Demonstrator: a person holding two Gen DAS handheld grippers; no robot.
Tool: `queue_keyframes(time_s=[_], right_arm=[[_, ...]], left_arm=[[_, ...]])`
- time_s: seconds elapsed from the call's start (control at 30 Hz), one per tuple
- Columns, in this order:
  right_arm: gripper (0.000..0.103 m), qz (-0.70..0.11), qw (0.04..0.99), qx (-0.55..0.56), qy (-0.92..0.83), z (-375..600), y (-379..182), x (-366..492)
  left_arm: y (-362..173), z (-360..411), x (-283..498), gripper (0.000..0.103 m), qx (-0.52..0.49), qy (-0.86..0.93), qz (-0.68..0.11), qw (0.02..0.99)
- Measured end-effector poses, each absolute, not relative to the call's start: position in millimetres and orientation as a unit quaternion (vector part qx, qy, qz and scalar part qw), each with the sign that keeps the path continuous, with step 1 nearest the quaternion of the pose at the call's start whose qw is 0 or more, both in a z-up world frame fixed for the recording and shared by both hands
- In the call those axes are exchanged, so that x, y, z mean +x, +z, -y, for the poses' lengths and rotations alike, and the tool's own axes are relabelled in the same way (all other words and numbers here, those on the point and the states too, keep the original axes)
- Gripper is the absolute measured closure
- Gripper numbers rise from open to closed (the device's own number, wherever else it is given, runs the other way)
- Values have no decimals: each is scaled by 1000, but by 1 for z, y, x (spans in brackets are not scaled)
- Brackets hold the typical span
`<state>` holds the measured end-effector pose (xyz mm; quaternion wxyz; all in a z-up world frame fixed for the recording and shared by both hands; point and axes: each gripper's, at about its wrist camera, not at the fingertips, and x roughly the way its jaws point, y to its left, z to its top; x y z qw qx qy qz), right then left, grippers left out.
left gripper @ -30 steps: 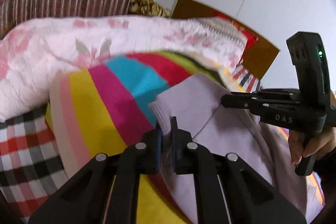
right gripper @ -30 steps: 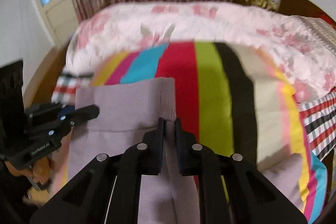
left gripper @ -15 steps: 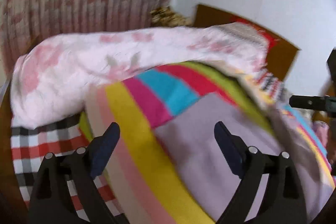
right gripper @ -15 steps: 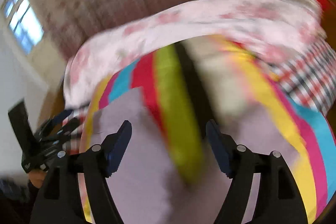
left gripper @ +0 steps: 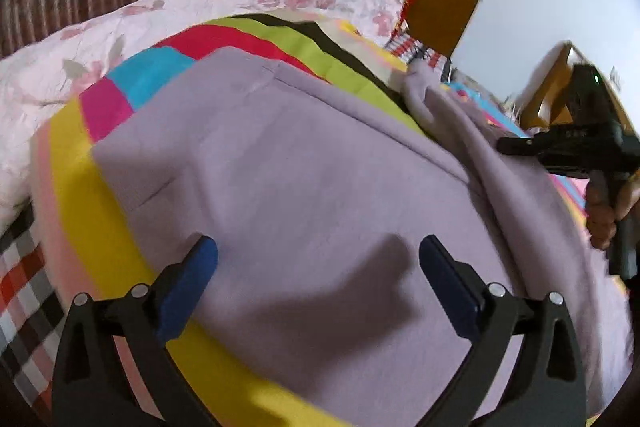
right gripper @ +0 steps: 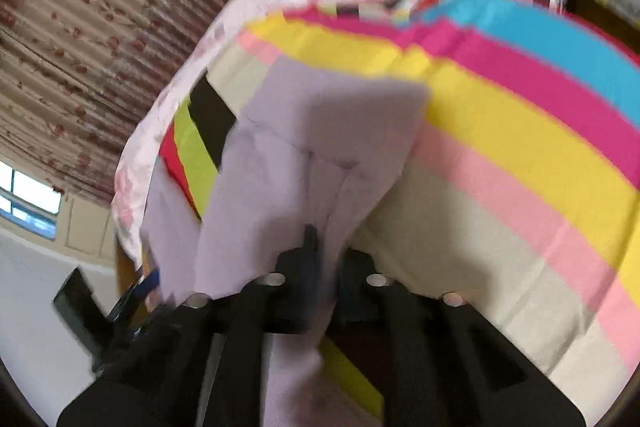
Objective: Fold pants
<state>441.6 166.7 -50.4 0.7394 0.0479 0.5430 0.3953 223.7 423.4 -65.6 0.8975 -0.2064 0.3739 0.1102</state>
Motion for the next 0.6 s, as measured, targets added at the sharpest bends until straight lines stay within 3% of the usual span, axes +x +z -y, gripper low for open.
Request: queue_keyframes(time_s=[0.2,0.37,0.4,0.43,0.47,0.6], right_arm=[[93,-413,777,-58,471,-226,37,360],[88,-405,711,-160,552,-318,42,269],[80,-415,696,-180,558,-331,34,258],[52,-421,679,-204,566,-345,24,247],[36,-414,673,-218,572,-352,15,239],[38,-405,696,-165,570,-331,16,266]], left_arm=[[-46,-461,155,2,-322,154,-279,892],[-55,-475,131,3,-371,191,-261,871],[-57,-475,125,3,-373,194,-263,868],[-58,-475,121,3,-374,195,-266,867],[-60,-475,117,3,-374,196,-270,866],[-58,-478,108,5,-372,179,-270,870]])
